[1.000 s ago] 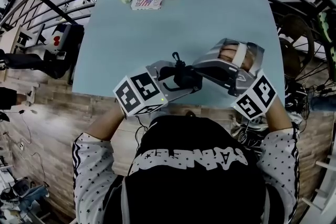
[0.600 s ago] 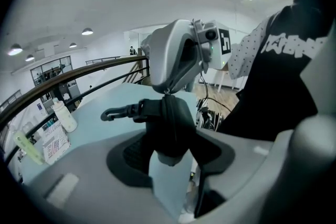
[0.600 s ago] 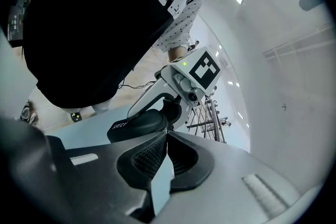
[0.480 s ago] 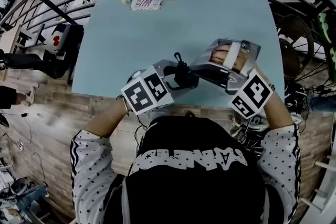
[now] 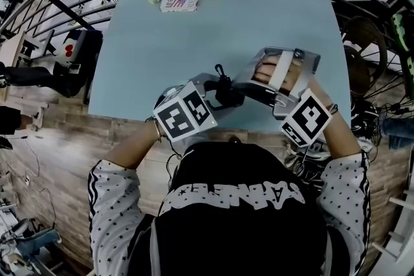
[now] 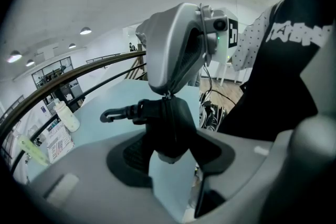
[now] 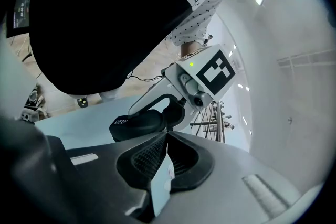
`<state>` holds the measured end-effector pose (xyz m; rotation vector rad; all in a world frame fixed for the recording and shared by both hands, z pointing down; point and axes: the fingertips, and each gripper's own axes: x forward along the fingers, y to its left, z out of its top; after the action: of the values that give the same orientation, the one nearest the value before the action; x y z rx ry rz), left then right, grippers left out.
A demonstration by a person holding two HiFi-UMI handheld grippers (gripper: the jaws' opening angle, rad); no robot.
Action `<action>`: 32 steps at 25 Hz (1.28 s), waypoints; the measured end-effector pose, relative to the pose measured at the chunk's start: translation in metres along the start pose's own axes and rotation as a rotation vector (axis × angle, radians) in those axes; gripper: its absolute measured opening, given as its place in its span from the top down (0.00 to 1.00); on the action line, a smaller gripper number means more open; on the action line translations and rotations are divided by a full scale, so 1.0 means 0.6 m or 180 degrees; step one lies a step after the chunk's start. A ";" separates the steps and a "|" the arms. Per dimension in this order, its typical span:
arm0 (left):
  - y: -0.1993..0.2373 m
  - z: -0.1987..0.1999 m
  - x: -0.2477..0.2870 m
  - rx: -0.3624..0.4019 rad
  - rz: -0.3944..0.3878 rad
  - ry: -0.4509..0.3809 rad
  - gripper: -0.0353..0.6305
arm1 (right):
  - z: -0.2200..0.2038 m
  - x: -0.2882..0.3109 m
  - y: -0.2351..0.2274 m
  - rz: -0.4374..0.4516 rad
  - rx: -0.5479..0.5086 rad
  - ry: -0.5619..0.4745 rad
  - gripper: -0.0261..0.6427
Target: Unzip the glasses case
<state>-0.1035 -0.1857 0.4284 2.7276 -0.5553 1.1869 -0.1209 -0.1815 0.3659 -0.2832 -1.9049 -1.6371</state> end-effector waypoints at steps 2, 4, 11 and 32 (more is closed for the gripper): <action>0.001 0.000 0.000 -0.0010 0.0017 0.0001 0.95 | 0.001 0.002 0.000 0.0001 -0.0089 0.0041 0.94; 0.002 -0.003 -0.001 -0.0020 0.0032 0.0029 0.95 | 0.002 0.003 0.000 0.0003 -0.0146 0.0069 0.94; 0.003 -0.005 -0.008 -0.0134 0.0071 -0.0076 0.95 | 0.002 0.006 -0.010 -0.0154 0.0059 -0.0012 0.93; 0.014 0.033 -0.045 -0.0551 0.0171 -0.0783 0.95 | -0.020 -0.032 -0.071 -0.0936 0.0914 -0.0227 0.92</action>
<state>-0.1102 -0.1904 0.3951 2.7392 -0.7265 0.7752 -0.1245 -0.1980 0.3208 0.0605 -2.2897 -1.5189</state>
